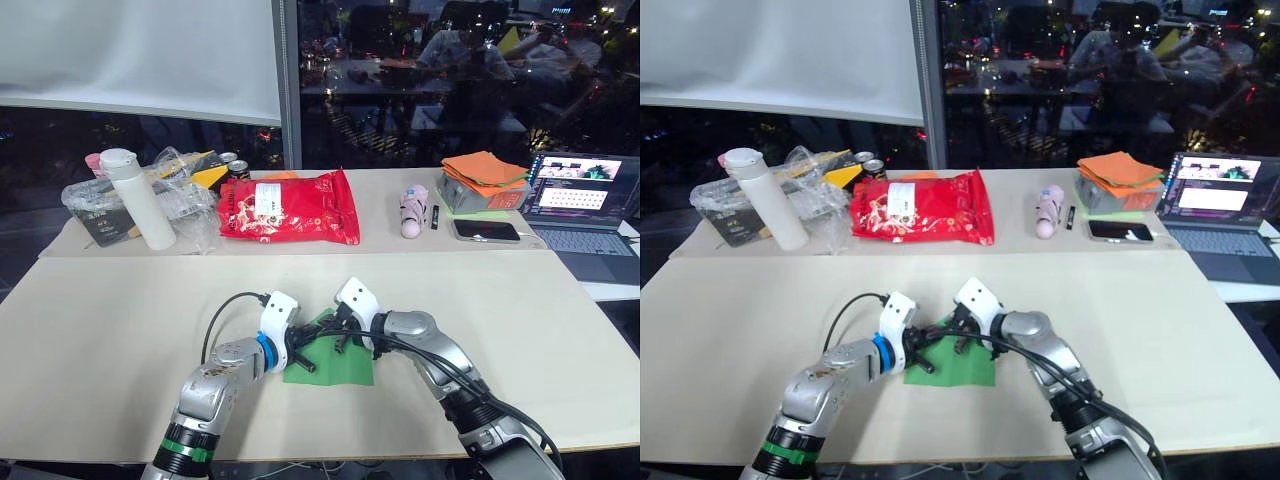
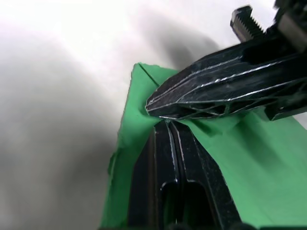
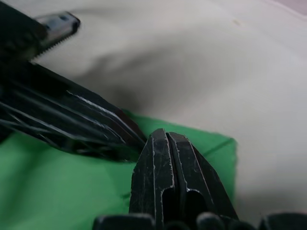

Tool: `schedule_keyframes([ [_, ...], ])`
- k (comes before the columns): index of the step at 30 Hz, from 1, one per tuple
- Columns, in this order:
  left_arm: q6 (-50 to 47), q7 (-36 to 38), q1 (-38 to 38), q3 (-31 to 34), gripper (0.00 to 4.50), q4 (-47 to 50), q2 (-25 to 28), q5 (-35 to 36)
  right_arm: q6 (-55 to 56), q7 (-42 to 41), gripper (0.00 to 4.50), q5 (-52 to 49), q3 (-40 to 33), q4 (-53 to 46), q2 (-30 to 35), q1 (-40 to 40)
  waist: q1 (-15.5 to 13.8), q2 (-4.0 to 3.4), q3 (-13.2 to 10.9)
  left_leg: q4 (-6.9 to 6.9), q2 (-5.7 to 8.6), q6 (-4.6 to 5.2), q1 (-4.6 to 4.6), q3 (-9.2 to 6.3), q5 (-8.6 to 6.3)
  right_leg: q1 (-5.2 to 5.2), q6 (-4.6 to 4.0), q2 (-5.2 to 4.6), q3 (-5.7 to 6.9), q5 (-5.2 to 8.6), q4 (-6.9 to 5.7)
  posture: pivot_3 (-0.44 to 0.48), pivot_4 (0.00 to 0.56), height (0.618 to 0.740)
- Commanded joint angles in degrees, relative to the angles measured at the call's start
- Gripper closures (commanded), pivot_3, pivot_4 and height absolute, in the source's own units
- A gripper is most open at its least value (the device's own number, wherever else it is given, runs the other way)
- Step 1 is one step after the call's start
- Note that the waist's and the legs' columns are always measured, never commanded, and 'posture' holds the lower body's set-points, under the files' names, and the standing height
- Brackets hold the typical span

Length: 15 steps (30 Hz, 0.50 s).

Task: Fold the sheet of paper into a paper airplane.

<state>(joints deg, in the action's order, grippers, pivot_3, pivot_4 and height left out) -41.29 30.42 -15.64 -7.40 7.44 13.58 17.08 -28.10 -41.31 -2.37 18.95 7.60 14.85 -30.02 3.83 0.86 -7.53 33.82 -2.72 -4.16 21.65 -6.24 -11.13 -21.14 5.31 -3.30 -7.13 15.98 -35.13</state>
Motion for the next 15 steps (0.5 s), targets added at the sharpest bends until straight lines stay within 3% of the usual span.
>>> schedule_keyframes([
  [1,1.26,0.85,-0.77,0.47,4.46,0.57,1.05,0.23,0.18,-0.1,4.5,0.25,1.01,-0.4,-0.84,0.24,0.05,0.0,0.0,0.0,0.0,0.0,-0.01,0.0,0.0,0.0,0.0,0.0,0.0,0.0,0.0,0.0,0.15,0.732],
  [15,-0.28,0.4,0.74,4.4,4.46,0.12,2.87,2.42,-3.87,2.48,4.5,1.78,0.33,-1.76,-0.51,0.01,-0.04,0.0,0.0,0.0,0.0,0.0,-0.02,0.0,0.0,0.03,0.0,-0.01,0.0,0.0,0.0,0.0,0.15,0.732],
])
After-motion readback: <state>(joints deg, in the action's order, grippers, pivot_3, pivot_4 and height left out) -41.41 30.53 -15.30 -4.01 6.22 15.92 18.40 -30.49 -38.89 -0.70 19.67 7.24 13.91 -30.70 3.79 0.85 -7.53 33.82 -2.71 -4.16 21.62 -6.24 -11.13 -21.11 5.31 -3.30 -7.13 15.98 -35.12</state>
